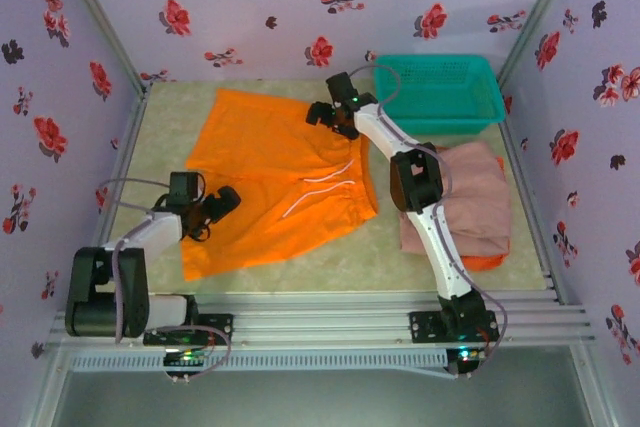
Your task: Fold and stack the shorts
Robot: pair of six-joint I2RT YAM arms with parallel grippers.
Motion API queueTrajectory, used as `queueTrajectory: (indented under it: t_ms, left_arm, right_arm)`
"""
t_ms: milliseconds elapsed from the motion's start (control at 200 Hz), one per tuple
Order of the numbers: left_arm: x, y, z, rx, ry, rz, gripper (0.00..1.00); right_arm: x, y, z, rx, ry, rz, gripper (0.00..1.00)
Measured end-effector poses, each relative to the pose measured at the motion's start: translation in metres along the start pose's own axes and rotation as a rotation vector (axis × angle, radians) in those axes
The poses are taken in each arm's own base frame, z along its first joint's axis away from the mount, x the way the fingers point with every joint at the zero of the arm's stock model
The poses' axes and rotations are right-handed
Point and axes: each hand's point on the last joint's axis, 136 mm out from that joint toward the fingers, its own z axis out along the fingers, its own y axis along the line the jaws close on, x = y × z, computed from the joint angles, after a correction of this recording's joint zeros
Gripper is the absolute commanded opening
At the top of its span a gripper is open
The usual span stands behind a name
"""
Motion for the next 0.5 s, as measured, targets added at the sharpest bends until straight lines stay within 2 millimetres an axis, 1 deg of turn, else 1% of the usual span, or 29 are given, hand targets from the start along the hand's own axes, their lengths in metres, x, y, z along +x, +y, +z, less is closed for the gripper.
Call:
queueTrajectory:
  t_ms: [160, 320, 500]
  left_arm:
    - [-0.011, -0.006, 0.007, 0.026, -0.037, 0.009, 1.00]
    - [-0.021, -0.010, 0.012, 0.025, -0.052, 0.011, 0.99]
    - [-0.049, -0.018, 0.025, 0.011, -0.056, 0.013, 0.99]
  right_arm:
    - [-0.018, -0.006, 0.004, -0.008, -0.035, 0.015, 0.97]
    - [-0.030, -0.011, 0.007, -0.012, -0.059, 0.025, 0.97]
    - [-0.035, -0.012, 0.007, -0.018, -0.070, 0.037, 0.99]
